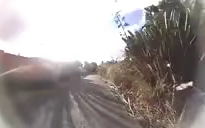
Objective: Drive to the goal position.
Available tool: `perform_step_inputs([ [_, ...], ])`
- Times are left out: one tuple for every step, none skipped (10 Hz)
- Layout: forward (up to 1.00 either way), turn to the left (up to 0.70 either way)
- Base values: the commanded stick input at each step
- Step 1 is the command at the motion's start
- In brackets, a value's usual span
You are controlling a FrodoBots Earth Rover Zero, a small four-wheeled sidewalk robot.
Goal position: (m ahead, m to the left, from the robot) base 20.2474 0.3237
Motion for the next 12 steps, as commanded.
perform_step_inputs([
  [0.5, 0.03],
  [0.5, 0.03],
  [0.5, 0.03],
  [0.5, 0.03],
  [0.5, 0.03],
  [0.5, 0.03],
  [0.5, 0.03],
  [0.5, 0.03],
  [0.5, 0.03],
  [0.5, 0.03],
  [0.5, 0.34],
  [0.5, 0.53],
])
